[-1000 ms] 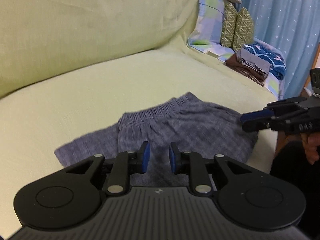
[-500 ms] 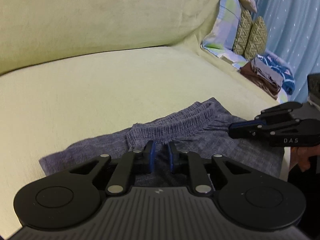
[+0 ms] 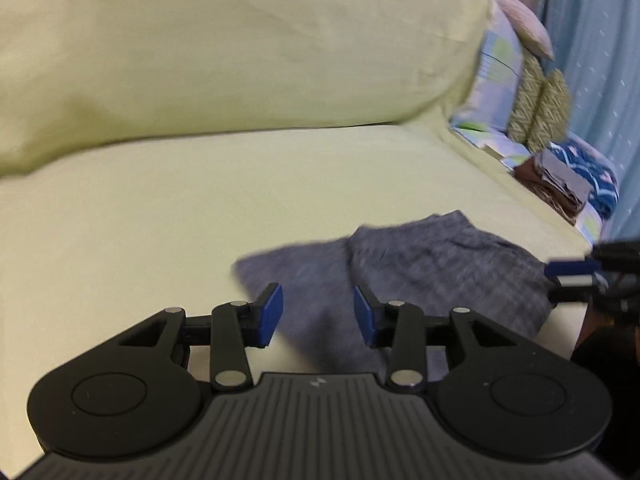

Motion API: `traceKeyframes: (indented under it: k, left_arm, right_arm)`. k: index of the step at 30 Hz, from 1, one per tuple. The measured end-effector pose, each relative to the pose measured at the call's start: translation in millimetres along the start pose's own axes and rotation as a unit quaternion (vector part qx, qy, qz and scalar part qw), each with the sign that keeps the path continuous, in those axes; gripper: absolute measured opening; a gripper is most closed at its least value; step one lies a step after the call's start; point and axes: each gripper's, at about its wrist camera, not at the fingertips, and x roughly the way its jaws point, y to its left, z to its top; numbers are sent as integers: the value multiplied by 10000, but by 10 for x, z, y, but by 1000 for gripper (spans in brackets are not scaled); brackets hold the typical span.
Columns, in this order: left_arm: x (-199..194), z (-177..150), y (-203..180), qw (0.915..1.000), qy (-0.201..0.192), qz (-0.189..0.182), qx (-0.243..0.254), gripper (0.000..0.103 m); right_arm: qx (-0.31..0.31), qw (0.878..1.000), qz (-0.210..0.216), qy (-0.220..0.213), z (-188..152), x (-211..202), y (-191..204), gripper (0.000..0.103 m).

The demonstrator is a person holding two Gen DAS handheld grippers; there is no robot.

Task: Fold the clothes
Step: 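Open both grippers and withdraw from the folded shorts, then grasp the shorts' leg with the right gripper while the left gripper grasps it and lifts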

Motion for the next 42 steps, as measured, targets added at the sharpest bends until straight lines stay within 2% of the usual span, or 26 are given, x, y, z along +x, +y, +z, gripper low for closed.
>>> traceKeyframes:
  k: [2,8,12,17,20,21,22,25,27,30,35,39,42]
  left_arm:
    - [-63,-123,44,9998,51,-29,-178,45]
    - [-82,-325,17,9992,79,-247,-309,45]
    - [-37,-354,-34,9994,86,-291,-195,45]
    - [-127,-373,91,9990,-76,-336,-299,49]
    - [-204,-400,198,9985,-172,-310,-406,49]
    - [-225,-409,227,9984,-192,-300,-429,49]
    - [-251,-423,267,9982,-214,-295,-476,49]
    - [-341,-450,392,9967,-352,-325,-662,51]
    - [-389,-459,452,9963,-415,-309,-688,51]
    - [-441,-466,523,9960,-462,-303,-701,51]
    - [-510,-473,672,9951,-544,-313,-767,52]
    - [-504,-462,747,9953,-542,-361,-720,53]
    - [-474,-440,785,9961,-515,-403,-588,53]
  right_arm:
    - [-133,9998,79,126,-80,-8,163,32]
    - [-567,9976,112,387,-180,52,594,34]
    - [-1421,9886,-151,480,-226,95,886,39]
    - [-2636,9626,-387,498,-204,229,1283,43]
    - [-3426,9360,-611,535,-264,366,1531,49]
    - [-3748,9226,-718,567,-304,428,1621,50]
    - [-3877,9168,-774,558,-324,446,1658,50]
    - [-4558,8810,-1145,541,-438,595,1860,55]
    - [-4803,8651,-1364,494,-478,662,1938,57]
    - [-5064,8445,-1611,667,-540,808,2035,59]
    - [-5227,8287,-1954,444,-607,904,2168,60]
    - [-5171,8292,-2088,376,-606,960,2214,58]
    - [-5239,8239,-2130,354,-642,922,2216,57]
